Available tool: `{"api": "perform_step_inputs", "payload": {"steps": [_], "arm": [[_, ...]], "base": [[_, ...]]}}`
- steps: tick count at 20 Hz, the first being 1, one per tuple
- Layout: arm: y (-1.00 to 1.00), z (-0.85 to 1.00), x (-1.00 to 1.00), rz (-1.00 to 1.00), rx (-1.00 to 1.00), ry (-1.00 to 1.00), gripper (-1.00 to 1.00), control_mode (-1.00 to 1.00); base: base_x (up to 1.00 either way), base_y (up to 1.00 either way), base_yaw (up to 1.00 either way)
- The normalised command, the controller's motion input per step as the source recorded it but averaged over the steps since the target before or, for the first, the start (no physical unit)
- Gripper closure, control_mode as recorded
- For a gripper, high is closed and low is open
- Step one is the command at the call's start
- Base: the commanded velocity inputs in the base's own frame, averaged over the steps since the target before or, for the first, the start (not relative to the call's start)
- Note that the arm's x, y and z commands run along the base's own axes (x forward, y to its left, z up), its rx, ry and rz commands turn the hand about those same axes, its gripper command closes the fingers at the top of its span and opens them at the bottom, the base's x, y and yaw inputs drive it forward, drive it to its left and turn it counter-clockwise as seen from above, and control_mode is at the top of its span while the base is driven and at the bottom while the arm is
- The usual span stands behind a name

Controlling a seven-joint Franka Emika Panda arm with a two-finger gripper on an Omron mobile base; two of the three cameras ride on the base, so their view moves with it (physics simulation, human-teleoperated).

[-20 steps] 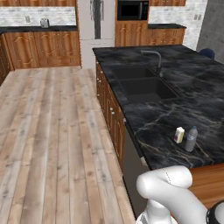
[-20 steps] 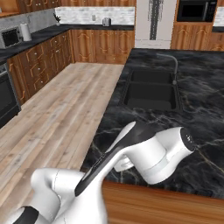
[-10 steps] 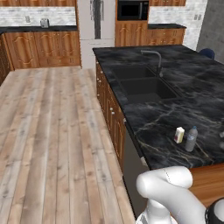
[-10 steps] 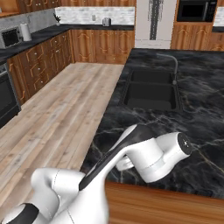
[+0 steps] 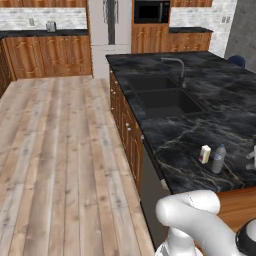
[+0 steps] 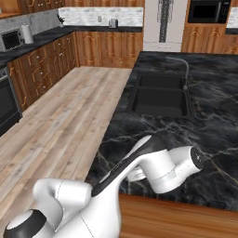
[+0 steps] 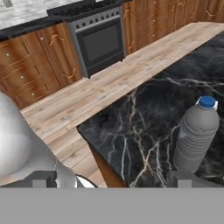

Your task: Pick the bottled water, boxed drink, bottled water from the counter and place them in the open cabinet.

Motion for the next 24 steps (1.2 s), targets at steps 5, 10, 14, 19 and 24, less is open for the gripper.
{"api": "perform_step_inputs", "payload": {"steps": [5,10,14,19,24], "arm": [[-0.01,-0.31,0.35,0.03,0.00,0.00,-1.00,-1.00],[-0.20,-0.25,0.28,0.00,0.00,0.00,-1.00,-1.00],[-0.28,-0.27,0.34,0.06,0.02,0.00,-1.00,-1.00],[-0.22,-0.18,0.56,0.17,0.05,0.01,-1.00,-1.00],[-0.13,-0.07,0.21,0.13,0.05,0.00,-1.00,-1.00]], "base": [[0.00,0.00,0.00],[0.00,0.00,0.00],[0.00,0.00,0.00],[0.00,0.00,0.00],[0.00,0.00,0.00]]}}
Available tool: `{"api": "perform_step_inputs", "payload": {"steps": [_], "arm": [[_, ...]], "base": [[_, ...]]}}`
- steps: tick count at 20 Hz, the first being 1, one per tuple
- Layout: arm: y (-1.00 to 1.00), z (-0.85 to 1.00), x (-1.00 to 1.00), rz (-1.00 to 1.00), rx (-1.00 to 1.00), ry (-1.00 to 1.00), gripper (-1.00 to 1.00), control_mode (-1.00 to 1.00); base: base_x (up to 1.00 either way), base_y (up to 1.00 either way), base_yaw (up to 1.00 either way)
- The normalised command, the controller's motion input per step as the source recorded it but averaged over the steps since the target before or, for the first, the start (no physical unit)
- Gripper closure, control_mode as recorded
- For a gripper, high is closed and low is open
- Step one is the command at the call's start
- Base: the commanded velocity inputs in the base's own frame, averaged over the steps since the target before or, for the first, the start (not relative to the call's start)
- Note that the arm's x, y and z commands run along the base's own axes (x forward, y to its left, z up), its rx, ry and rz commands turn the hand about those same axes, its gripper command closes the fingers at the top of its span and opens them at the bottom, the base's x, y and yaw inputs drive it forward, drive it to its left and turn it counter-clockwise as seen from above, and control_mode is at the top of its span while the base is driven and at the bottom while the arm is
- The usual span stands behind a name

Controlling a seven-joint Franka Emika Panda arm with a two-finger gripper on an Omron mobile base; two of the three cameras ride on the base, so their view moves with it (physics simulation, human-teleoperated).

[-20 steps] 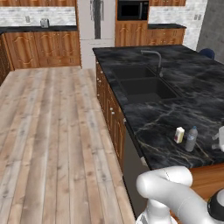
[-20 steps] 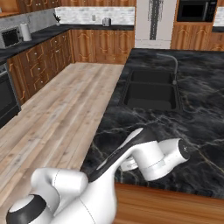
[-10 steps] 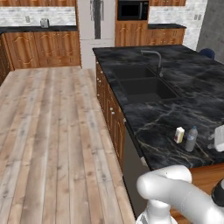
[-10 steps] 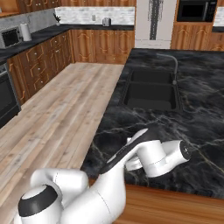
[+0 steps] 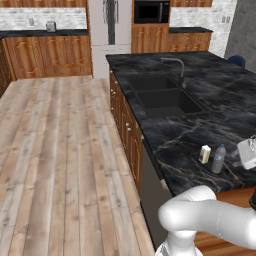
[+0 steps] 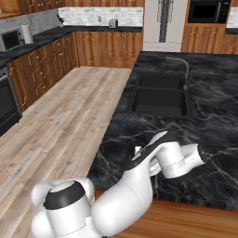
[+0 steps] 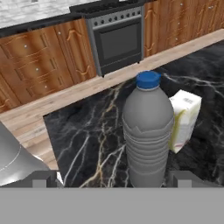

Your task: Pick the bottled water, boxed drink, bottled water from the counter and place them in the open cabinet.

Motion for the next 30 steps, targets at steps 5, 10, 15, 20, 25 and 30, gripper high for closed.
{"api": "perform_step_inputs", "payload": {"steps": [5,10,15,20,25,30], "arm": [[-0.29,-0.17,0.17,0.11,0.01,0.00,-1.00,-1.00],[0.00,-0.26,0.22,0.04,0.00,0.00,-1.00,-1.00],[-0.03,-0.45,0.17,0.04,0.01,0.00,-1.00,-1.00],[-0.01,-0.07,-0.06,0.00,0.04,0.00,-1.00,-1.00],[0.01,0.00,0.00,0.00,0.09,-0.01,-1.00,-1.00],[0.10,0.00,0.00,0.00,0.10,0.00,-1.00,-1.00]], "base": [[0.00,0.00,0.00],[0.00,0.00,0.00],[0.00,0.00,0.00],[0.00,0.00,0.00],[0.00,0.00,0.00],[0.00,0.00,0.00]]}}
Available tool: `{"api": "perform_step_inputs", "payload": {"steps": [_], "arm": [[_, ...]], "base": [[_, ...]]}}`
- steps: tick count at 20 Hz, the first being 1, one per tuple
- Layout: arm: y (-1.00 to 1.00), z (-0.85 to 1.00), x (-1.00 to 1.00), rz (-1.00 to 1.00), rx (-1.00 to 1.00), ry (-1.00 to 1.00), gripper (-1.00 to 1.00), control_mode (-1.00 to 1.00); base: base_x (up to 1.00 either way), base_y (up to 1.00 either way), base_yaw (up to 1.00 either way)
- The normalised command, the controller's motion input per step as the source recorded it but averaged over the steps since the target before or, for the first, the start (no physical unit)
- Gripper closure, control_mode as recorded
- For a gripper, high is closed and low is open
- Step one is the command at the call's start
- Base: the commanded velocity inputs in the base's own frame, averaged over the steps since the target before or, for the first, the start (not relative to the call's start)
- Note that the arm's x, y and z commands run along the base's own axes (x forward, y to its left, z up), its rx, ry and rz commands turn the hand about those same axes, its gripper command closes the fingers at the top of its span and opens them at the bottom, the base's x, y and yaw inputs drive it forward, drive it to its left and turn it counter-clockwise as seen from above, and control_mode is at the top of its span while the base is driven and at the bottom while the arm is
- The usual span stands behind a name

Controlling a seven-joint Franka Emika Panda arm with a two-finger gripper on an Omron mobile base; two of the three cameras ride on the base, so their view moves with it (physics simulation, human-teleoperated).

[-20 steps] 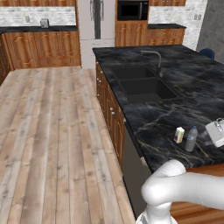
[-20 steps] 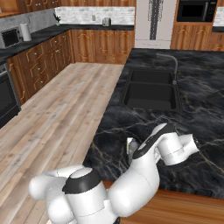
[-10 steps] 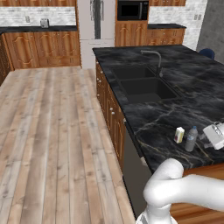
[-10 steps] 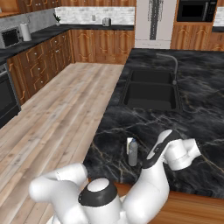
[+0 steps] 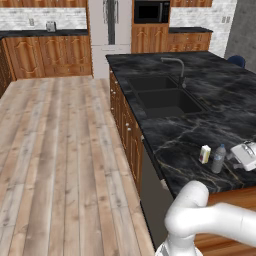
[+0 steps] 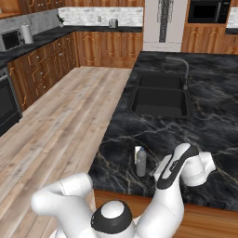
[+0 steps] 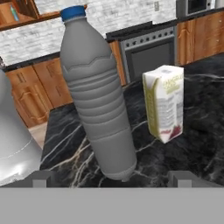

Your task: Pick the bottled water, boxed drink, bottled water from the counter and place them in the open cabinet.

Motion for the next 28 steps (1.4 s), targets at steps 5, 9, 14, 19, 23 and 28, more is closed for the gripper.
{"api": "perform_step_inputs", "payload": {"steps": [5,9,14,19,23,28], "arm": [[0.20,0.00,0.00,0.00,0.06,0.02,-1.00,-1.00],[0.23,0.00,0.00,0.00,0.02,0.00,-1.00,-1.00],[0.15,0.00,0.00,0.00,0.03,0.00,-1.00,-1.00],[0.14,0.00,-0.13,0.01,0.05,0.00,-1.00,-1.00],[0.18,0.00,-0.09,0.01,0.05,0.00,-1.00,-1.00],[0.12,0.00,0.12,0.00,0.02,0.00,-1.00,-1.00]], "base": [[0.00,0.00,0.00],[0.00,0.00,0.00],[0.00,0.00,0.00],[0.00,0.00,0.00],[0.00,0.00,0.00],[0.00,0.00,0.00]]}}
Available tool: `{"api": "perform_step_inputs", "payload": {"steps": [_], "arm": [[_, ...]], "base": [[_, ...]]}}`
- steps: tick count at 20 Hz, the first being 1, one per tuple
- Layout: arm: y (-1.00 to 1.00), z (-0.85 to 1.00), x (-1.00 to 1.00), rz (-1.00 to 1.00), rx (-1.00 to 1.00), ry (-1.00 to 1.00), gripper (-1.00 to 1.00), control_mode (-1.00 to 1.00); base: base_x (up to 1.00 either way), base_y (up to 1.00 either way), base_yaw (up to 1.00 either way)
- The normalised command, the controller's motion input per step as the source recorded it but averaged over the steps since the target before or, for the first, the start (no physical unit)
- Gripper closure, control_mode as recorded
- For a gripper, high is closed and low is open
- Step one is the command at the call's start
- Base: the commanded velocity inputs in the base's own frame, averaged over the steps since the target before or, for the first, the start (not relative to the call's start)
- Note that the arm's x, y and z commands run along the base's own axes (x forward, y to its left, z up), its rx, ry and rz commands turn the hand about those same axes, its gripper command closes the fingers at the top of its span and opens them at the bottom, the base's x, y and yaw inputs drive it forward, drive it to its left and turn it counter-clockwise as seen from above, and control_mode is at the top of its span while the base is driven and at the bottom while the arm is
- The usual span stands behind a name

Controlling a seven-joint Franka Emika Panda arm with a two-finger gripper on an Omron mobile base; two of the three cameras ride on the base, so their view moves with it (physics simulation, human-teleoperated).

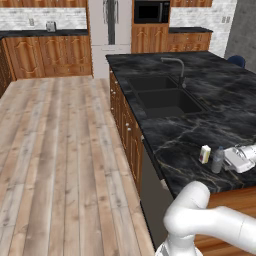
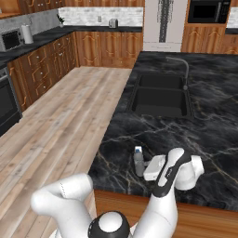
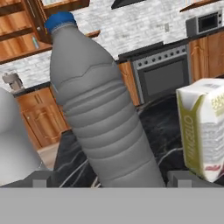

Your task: Pick the bottled water, boxed drink, bottled water from the counter and place them in the open cabinet.

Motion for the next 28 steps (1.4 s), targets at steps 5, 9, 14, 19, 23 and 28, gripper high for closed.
{"api": "perform_step_inputs", "payload": {"steps": [5,9,14,19,23,28], "arm": [[0.00,0.00,0.26,0.00,0.00,0.00,-1.00,-1.00],[0.00,0.00,0.15,0.00,0.00,0.00,-1.00,-1.00],[0.00,0.00,0.00,0.00,0.00,0.00,1.00,-1.00],[0.00,0.00,0.00,0.00,0.00,0.00,1.00,-1.00],[0.00,0.00,0.00,0.00,0.00,0.00,1.00,-1.00],[-0.17,0.44,-0.15,-0.27,-0.02,0.07,1.00,-1.00]], "base": [[0.00,0.00,0.00],[0.00,0.00,0.00],[0.00,0.00,0.00],[0.00,0.00,0.00],[0.00,0.00,0.00],[0.00,0.00,0.00]]}}
